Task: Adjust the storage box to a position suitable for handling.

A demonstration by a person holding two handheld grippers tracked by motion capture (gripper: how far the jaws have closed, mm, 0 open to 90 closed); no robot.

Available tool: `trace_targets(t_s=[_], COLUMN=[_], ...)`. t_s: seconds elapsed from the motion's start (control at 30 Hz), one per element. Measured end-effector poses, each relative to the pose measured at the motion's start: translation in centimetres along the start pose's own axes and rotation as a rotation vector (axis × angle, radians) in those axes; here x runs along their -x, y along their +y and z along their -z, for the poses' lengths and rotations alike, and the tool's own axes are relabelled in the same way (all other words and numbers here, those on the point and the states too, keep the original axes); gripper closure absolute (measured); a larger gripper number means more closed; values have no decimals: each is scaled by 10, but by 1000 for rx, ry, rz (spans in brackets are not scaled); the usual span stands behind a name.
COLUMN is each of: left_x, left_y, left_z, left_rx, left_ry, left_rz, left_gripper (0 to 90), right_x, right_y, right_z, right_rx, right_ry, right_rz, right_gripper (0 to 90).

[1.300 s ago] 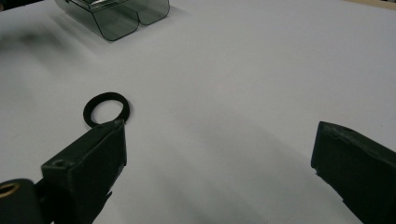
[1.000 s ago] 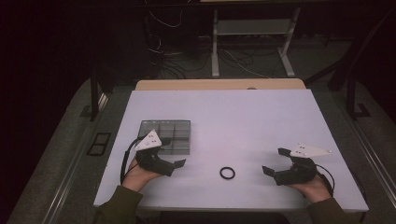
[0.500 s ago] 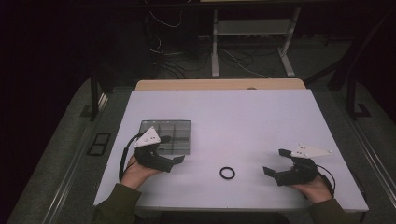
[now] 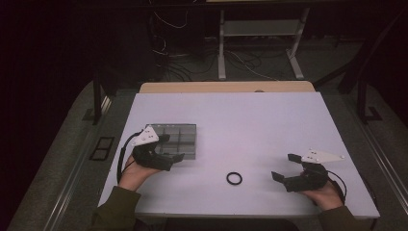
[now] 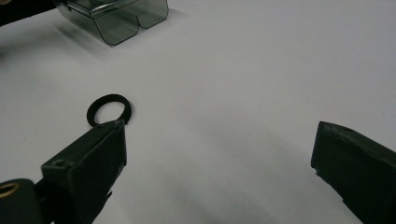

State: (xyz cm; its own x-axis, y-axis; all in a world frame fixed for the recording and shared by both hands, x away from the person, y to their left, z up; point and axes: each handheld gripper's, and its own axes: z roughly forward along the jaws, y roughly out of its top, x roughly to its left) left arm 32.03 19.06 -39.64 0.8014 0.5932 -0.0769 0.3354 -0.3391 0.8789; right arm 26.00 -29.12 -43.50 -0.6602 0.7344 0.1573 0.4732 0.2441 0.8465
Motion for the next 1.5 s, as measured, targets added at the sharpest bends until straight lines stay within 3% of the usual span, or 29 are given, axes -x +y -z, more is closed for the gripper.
trace_targets(t_s=[0.37,0.7,1.0,1.2,1.5], left_x=[-17,-36,-44,-52,-69], left_y=[4,8,12,10,1], left_z=[7,15,16,16,21], left_rx=[8,22,19,-1,-20], left_ry=[32,86,105,120,183], left_rz=[20,37,25,33,65], left_gripper=[117,144,185,271,418], right_x=[1,2,2,2,2], right_y=[0,0,1,1,1], right_z=[-1,-1,0,0,-1], right_rx=[-6,-3,-2,7,3], right_ry=[2,-3,-20,-19,-10], right_rz=[-8,-14,-6,-9,-8], right_gripper=[33,32,32,33,32])
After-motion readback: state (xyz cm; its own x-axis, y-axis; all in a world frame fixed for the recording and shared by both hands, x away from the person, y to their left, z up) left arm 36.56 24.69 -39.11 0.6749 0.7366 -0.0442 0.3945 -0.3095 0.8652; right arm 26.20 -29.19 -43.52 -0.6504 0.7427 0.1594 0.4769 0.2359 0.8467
